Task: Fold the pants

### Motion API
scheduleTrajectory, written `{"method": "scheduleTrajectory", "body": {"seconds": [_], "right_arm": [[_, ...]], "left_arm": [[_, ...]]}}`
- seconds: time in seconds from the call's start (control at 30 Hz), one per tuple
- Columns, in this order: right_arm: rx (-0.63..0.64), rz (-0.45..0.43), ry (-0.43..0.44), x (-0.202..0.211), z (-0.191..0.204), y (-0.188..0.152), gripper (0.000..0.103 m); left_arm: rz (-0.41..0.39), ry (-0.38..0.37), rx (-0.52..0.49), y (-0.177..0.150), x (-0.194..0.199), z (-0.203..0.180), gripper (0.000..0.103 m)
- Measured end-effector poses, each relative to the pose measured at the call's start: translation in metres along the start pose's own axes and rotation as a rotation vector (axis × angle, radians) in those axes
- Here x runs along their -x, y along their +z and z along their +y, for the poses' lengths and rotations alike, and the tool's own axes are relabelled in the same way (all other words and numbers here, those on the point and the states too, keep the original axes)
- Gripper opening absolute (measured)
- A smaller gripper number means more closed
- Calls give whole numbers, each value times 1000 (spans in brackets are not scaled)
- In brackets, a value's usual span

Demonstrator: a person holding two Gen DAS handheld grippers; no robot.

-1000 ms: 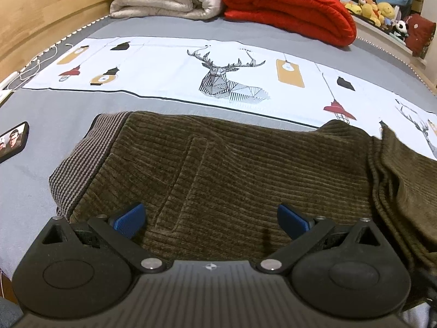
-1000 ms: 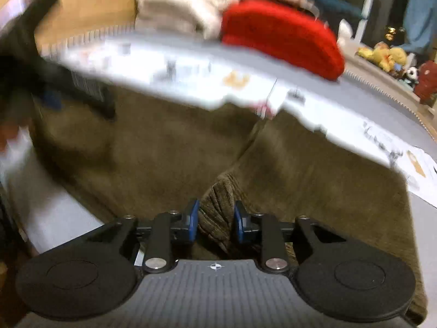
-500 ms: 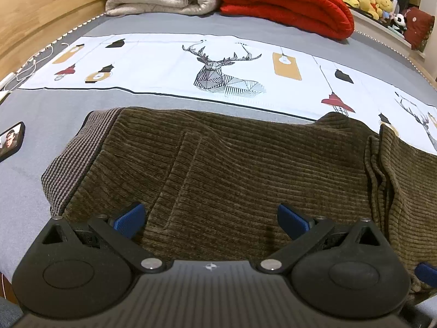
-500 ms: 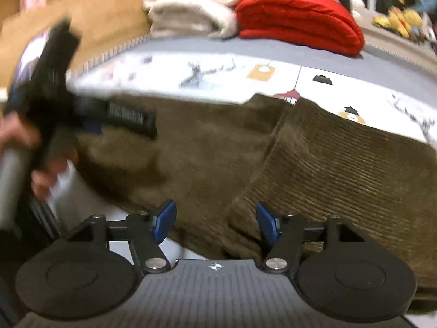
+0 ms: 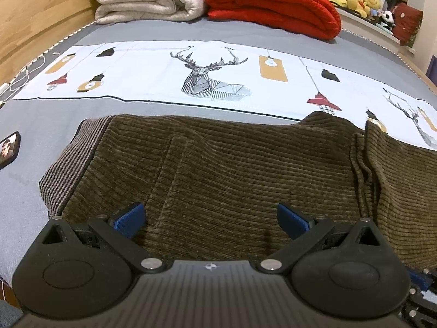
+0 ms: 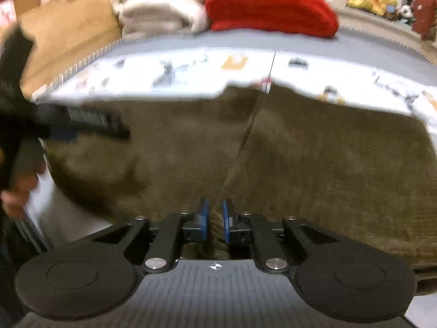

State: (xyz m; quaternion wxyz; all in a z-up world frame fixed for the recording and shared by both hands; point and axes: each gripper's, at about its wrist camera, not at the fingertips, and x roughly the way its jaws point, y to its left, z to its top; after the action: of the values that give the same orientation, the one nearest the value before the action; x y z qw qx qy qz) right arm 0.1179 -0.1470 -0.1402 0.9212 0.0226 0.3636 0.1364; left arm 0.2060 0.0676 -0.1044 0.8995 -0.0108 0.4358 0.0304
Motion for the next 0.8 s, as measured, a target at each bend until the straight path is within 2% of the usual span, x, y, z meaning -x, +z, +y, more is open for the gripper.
{"method": "scheduleTrajectory", "body": {"seconds": [0.1, 0.17, 0.23, 0.53, 0.7, 0.8], "right_arm": [[-89, -44, 18, 19, -7, 8, 32], [-168, -84, 14, 34, -17, 11, 59], [-243, -106, -8, 48, -28, 10, 66], [-671, -81, -138, 77, -87, -38, 69], [-1005, -77, -138, 85, -117, -84, 69], [-1126, -89, -128, 84, -125, -102, 69]], "left_arm": [[-14, -9, -2, -1, 7, -2, 103], [-16, -11, -13, -3, 10, -5, 103], [-21, -17, -17, -5, 13, -7, 103], [-31, -52, -22, -11, 26, -14, 103], [-20, -69, -13, -17, 30, -14, 103], [-8, -72, -18, -23, 32, -13, 103]]}}
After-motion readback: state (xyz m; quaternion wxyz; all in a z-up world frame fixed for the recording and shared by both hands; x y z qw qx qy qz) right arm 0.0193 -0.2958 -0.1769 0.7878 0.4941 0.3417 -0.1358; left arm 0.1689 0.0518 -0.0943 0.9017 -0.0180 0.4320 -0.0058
